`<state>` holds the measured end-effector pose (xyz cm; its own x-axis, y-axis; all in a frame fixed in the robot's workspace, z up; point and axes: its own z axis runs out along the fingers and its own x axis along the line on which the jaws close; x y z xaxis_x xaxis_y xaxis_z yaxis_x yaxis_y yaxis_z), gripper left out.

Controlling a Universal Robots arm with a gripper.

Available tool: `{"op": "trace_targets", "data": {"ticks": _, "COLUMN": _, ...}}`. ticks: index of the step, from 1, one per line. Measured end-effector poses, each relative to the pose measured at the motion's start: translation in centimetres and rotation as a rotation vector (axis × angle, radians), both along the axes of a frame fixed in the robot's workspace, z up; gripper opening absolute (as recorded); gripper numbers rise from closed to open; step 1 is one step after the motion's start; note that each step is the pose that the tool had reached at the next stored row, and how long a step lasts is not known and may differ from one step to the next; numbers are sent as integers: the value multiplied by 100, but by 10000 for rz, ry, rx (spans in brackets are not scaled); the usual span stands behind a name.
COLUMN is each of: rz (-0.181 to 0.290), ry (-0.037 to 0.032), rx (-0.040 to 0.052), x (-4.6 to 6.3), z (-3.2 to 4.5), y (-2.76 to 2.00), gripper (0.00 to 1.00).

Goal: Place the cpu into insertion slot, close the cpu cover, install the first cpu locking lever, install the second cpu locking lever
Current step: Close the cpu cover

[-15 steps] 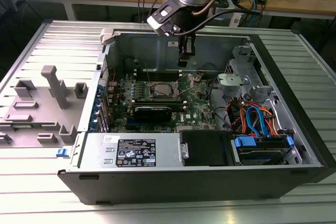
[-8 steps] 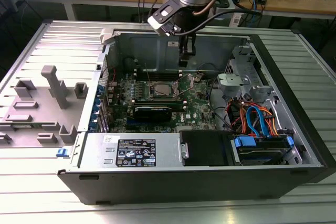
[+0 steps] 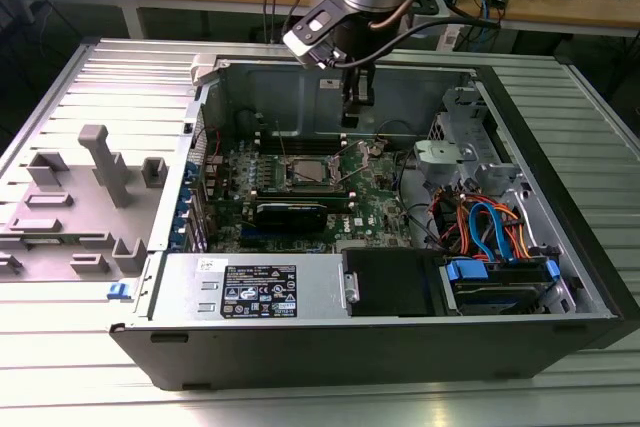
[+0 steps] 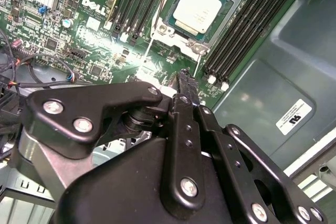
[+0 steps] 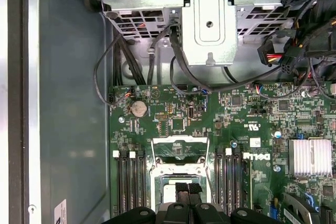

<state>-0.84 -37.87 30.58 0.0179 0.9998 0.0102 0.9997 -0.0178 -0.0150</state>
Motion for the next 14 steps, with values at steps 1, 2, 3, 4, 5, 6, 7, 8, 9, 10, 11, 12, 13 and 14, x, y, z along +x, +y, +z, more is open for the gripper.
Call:
{"op": "trace_targets", "data": {"ticks": 1, "rz": 0, "ry": 0, "rx": -1, "x": 3, "z": 0, "y": 0, "gripper": 11}}
{"op": "trace_targets", "data": {"ticks": 2, "rz": 0, "ry": 0, "rx": 0, "x": 6, "z": 0, "y": 0, "gripper": 11}}
{"op": "trace_targets", "data": {"ticks": 3, "rz": -1, "ry": 0, "rx": 0, "x": 6, "z": 0, "y": 0, "gripper": 11}}
{"op": "trace_targets", "data": {"ticks": 4, "rz": -1, "ry": 0, "rx": 0, "x": 6, "z": 0, "y": 0, "gripper": 11}}
{"op": "trace_targets", "data": {"ticks": 5, "rz": -1, "ry": 0, "rx": 0, "x": 6, "z": 0, "y": 0, "gripper": 11}}
{"op": "trace_targets", "data": {"ticks": 6, "rz": 0, "ry": 0, "rx": 0, "x": 7, "z": 0, "y": 1, "gripper": 11}}
{"op": "trace_targets", "data": {"ticks": 7, "rz": 0, "ry": 0, "rx": -2, "x": 7, "z": 3, "y": 1, "gripper": 11}}
{"op": "trace_targets", "data": {"ticks": 8, "rz": 0, "ry": 0, "rx": -4, "x": 7, "z": 6, "y": 1, "gripper": 11}}
{"op": "trace_targets", "data": {"ticks": 9, "rz": 0, "ry": 1, "rx": -5, "x": 7, "z": 9, "y": 1, "gripper": 11}}
{"op": "trace_targets", "data": {"ticks": 10, "rz": 0, "ry": 1, "rx": -7, "x": 7, "z": 17, "y": 1, "gripper": 11}}
{"op": "trace_targets", "data": {"ticks": 11, "rz": 0, "ry": 0, "rx": -8, "x": 7, "z": 28, "y": 1, "gripper": 11}}
{"op": "trace_targets", "data": {"ticks": 12, "rz": 0, "ry": -1, "rx": -7, "x": 7, "z": 29, "y": 1, "gripper": 11}}
{"op": "trace_targets", "data": {"ticks": 13, "rz": -1, "ry": 0, "rx": -9, "x": 9, "z": 30, "y": 1, "gripper": 11}}
{"op": "trace_targets", "data": {"ticks": 14, "rz": -1, "ry": 0, "rx": -10, "x": 18, "z": 31, "y": 1, "gripper": 11}}
